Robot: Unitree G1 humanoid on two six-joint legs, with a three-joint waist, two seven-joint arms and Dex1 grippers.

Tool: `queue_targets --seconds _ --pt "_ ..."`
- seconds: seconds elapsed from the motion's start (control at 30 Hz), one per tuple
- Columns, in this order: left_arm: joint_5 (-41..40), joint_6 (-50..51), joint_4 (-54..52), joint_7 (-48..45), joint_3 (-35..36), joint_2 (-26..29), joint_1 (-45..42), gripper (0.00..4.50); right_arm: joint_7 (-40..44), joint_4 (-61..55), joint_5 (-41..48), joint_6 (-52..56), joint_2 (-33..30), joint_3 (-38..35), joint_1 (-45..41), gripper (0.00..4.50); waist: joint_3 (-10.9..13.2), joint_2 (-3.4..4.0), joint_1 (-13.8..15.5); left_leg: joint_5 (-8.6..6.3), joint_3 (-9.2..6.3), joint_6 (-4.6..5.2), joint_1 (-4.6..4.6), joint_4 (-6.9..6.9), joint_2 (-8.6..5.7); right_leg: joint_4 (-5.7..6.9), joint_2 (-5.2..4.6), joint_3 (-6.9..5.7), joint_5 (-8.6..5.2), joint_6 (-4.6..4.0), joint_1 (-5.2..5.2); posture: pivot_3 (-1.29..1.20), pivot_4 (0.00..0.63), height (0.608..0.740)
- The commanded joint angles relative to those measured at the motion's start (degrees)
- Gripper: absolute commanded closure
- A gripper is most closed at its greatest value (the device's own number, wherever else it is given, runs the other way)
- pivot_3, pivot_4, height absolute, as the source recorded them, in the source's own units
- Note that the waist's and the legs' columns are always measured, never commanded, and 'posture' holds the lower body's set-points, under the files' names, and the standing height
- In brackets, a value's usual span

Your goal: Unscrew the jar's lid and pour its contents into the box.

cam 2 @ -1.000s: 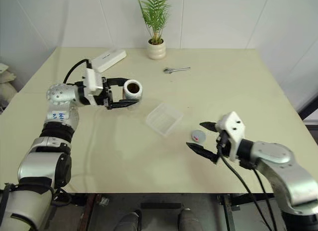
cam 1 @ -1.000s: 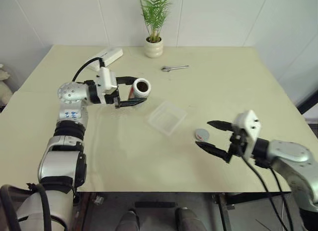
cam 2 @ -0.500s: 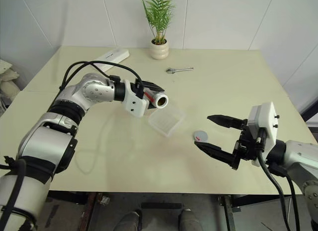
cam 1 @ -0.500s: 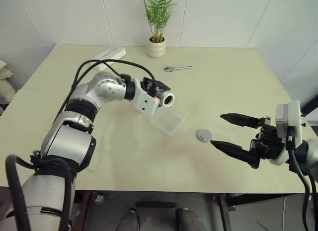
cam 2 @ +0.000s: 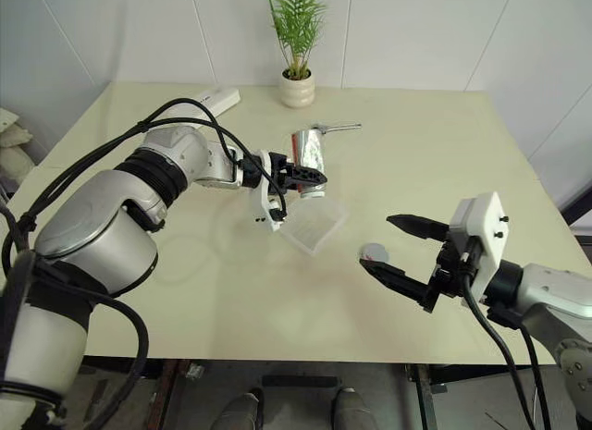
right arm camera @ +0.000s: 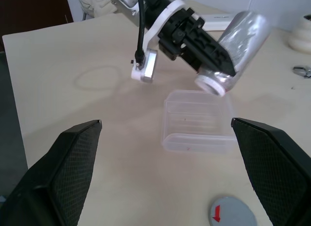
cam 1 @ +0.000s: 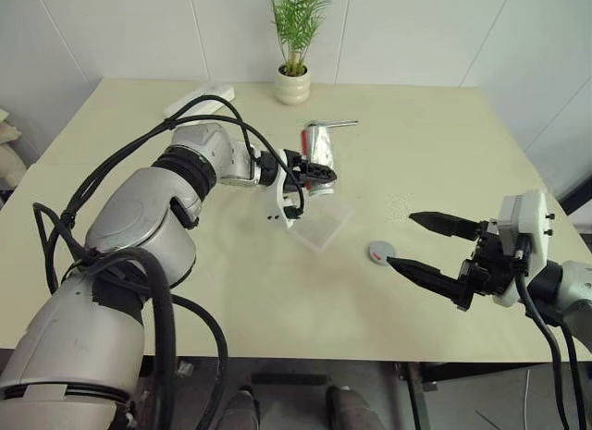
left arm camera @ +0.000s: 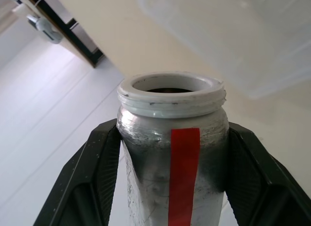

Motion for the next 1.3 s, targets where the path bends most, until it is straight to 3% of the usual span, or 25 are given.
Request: queue_targets --seconds 0.03,0.3,0.43,0.57,0.67,0.77,0.83,0.97,1.1,1.3 --pt "1.85 4.76 -0.09 5.5 -1.74 -0.49 -2.72 1.9 -0.56 -1.85 -0.58 -1.56 -0.81 -0.01 -0.23 0.0 0.0 0.0 0.15 0.0 0.0 0.0 0.0 0.0 0.0 -0.02 0.0 0.0 0.0 0.0 0.01 0.0 0.15 0.74" --pt "2.51 9.27 -1.98 9.95 -3.79 0.13 -2.11 1.9 0.48 -0.26 -2.54 -2.51 -1.89 1.37 -1.39 0.0 0.0 0.0 0.81 0.0 0.04 -0.01 0.01 0.02 0.0 -0.01 0.0 0.0 -0.01 0.01 0.0 0.0 0.15 0.74" --pt "-1.35 4.15 -1.8 8.44 -1.64 1.2 -1.41 1.9 1.19 0.43 -3.39 -3.1 -2.18 1.9 -1.85 0.0 0.0 0.0 1.36 0.01 0.04 -0.01 0.02 0.02 0.0 0.01 -0.01 0.0 -0.01 0.01 0.0 0.0 0.15 0.74" --pt "-22.23 -11.3 4.14 -9.69 13.92 2.61 2.03 1.9 2.58 0.53 -3.73 -3.83 -2.07 1.43 -1.11 0.0 -0.01 0.02 1.35 0.04 0.07 -0.07 0.02 0.03 0.0 0.03 -0.02 0.0 0.0 0.01 0.0 0.0 0.15 0.74" --pt "-39.93 -13.06 7.2 -29.35 28.19 3.02 7.01 1.9 4.25 1.27 -3.99 -4.28 -2.46 1.4 -1.08 0.0 -0.02 0.03 1.33 0.13 0.09 -0.23 0.06 0.04 0.0 0.1 -0.02 0.0 0.0 0.0 0.01 0.0 0.15 0.74" --pt "-55.8 -11.25 6.4 -47.45 40.67 2.49 12.82 1.9 5.79 2.6 -3.8 -4.64 -3.08 1.74 -2.26 0.0 -0.03 0.04 1.16 0.17 0.14 -0.25 0.14 0.07 0.0 0.28 -0.02 0.04 0.0 -0.02 0.02 0.0 0.15 0.74" --pt "-61.25 -8.72 4.16 -55.19 44.89 2.14 15.1 1.9 6.37 3.2 -4.0 -4.93 -3.33 1.95 -2.66 0.0 -0.03 0.04 1.18 0.22 0.12 -0.16 0.2 0.08 0.0 0.48 -0.01 0.04 -0.01 -0.04 0.02 0.0 0.15 0.74" --pt "-84.97 5.08 -1.93 -77.95 61.57 -1.14 23.28 1.9 8.42 5.93 -5.12 -5.72 -4.14 3.71 -5.62 0.0 -0.03 0.06 1.11 0.34 0.1 -0.13 0.35 0.18 0.0 0.78 -0.01 0.04 0.01 -0.08 0.09 0.0 0.15 0.74" --pt "-98.4 18.4 -11.86 -87.95 70.44 -3.05 30.21 1.9 9.84 7.76 -6.17 -6.48 -4.31 5.01 -7.28 0.0 -0.04 0.07 0.67 0.45 0.02 -0.07 0.41 0.27 0.0 1.05 0.01 0.03 0.06 -0.16 0.08 0.0 0.15 0.74" --pt "-106.59 28.57 -16.22 -93.2 76.93 -3.94 36.97 1.9 10.7 9.82 -6.97 -6.16 -4.07 7.06 -10.18 0.0 -0.04 0.07 -0.23 0.48 -0.09 -0.03 0.41 0.82 0.0 1.43 0.04 0.0 0.11 -0.18 0.13 0.0 0.15 0.74"
